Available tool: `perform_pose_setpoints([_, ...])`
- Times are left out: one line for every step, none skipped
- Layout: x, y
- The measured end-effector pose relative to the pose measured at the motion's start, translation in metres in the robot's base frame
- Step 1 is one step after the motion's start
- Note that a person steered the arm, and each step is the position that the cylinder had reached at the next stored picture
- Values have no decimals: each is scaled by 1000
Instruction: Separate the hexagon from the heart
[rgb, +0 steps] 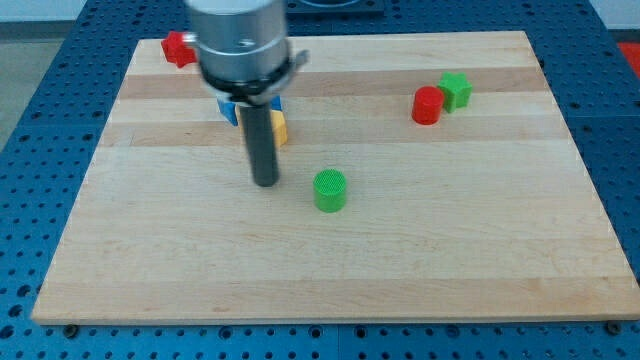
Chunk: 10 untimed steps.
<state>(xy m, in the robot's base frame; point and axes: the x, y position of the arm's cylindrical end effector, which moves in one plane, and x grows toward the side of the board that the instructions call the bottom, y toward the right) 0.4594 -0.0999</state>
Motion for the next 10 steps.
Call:
perform_pose_setpoints([-24,-27])
perform_pose_setpoints([-34,-21])
perform_pose_setpoints([-40,6])
perform_pose_setpoints([-49,12])
perform_pose_setpoints([-49,4])
perform_pose_setpoints([-54,5])
perform_pose_setpoints([-61,33])
perform_pose_setpoints([-77,50])
perform_pose_setpoints([-90,46])
perform_pose_setpoints([-90,22])
